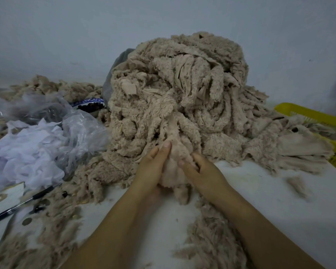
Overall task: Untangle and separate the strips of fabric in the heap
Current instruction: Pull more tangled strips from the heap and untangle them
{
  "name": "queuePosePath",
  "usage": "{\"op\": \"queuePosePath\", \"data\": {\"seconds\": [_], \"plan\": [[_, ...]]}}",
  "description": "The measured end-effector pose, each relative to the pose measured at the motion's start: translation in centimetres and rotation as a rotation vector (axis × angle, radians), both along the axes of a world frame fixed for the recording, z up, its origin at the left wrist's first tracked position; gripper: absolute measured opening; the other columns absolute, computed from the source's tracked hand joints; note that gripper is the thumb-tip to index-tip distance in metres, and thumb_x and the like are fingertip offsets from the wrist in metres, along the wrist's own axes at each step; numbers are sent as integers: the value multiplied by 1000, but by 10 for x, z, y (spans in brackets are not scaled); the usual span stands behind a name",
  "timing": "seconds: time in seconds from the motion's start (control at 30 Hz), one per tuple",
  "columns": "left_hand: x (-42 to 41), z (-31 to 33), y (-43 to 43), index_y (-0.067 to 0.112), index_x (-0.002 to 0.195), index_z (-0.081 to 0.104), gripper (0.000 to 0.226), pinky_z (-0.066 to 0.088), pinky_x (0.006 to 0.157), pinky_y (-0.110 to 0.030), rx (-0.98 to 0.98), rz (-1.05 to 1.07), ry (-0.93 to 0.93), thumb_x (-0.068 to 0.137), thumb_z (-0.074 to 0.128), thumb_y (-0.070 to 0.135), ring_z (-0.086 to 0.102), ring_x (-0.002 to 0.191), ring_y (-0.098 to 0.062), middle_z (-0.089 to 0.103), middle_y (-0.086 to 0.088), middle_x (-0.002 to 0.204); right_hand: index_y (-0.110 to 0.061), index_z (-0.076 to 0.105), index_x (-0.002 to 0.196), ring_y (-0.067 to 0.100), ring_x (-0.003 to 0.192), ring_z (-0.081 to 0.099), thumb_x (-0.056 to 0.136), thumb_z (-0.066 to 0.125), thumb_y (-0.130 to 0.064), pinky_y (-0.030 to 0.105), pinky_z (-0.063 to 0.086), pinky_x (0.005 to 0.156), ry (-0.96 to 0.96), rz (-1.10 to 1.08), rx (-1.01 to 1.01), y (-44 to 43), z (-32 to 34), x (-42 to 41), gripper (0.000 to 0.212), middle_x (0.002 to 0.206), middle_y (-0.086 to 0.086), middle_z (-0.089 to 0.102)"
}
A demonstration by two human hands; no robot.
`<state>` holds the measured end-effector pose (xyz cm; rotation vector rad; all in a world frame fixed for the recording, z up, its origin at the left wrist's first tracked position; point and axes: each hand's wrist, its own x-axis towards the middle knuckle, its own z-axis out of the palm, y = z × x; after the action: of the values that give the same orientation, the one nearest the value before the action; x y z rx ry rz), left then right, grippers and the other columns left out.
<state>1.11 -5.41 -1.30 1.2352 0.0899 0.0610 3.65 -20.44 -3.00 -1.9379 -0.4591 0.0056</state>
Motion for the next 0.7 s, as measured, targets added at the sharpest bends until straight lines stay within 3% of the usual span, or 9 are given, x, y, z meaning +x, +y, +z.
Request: {"op": "queuePosePath", "data": {"seconds": [0.07,0.13,0.23,0.33,0.43,0.53,0.63,0.7], "plan": [[1,-1,-1,14,102,77,33,60,84,-43,-6,26,-1,89,64,41,73,98,-32,75,-16,105,-24,53,82,4,62,54,98,51,-37,12,40,54,2,-59,20,-3,0,3,21,69,-11,56],[2,-1,-3,12,105,75,35,60,78,-38,9,38,-2,94,61,42,73,96,-32,75,-16,104,-37,61,92,-6,79,63,99,49,-39,7,46,65,69,-67,112,-4,3,3,14,87,-23,68],[1,2,-3,14,103,77,34,59,71,-32,-28,4,7,92,63,43,74,95,-29,75,-15,105,-40,61,120,-4,104,62,99,47,-46,24,51,92,161,-67,217,-4,1,3,26,114,-21,68],[0,4,-3,11,104,77,35,60,74,-33,-118,-29,34,87,68,40,73,98,-29,74,-17,109,-37,59,127,0,108,63,99,48,-48,31,50,97,182,-86,305,-2,2,3,32,118,-17,68],[2,4,-5,15,98,80,32,60,78,-38,-191,-38,51,84,66,40,72,102,-29,74,-16,111,-35,68,112,6,100,68,96,49,-55,32,53,89,196,-98,364,0,5,1,32,106,-12,73],[5,3,-4,19,87,82,30,61,76,-40,-260,-35,61,80,67,44,73,97,-28,75,-15,107,-30,74,89,9,72,71,94,53,-54,25,55,62,257,-92,436,0,9,0,32,80,-5,74],[6,1,-3,21,88,82,32,59,86,-43,-281,-49,44,86,60,44,71,103,-29,74,-15,111,-28,72,82,2,39,49,84,60,-57,16,37,39,308,-3,542,-4,13,-1,31,52,-12,58],[6,2,-1,19,92,82,34,57,93,-42,-289,-39,34,89,57,42,71,104,-28,73,-16,113,-33,72,81,4,37,33,72,66,-69,19,28,38,304,83,514,-5,10,0,37,51,-10,46]]}}
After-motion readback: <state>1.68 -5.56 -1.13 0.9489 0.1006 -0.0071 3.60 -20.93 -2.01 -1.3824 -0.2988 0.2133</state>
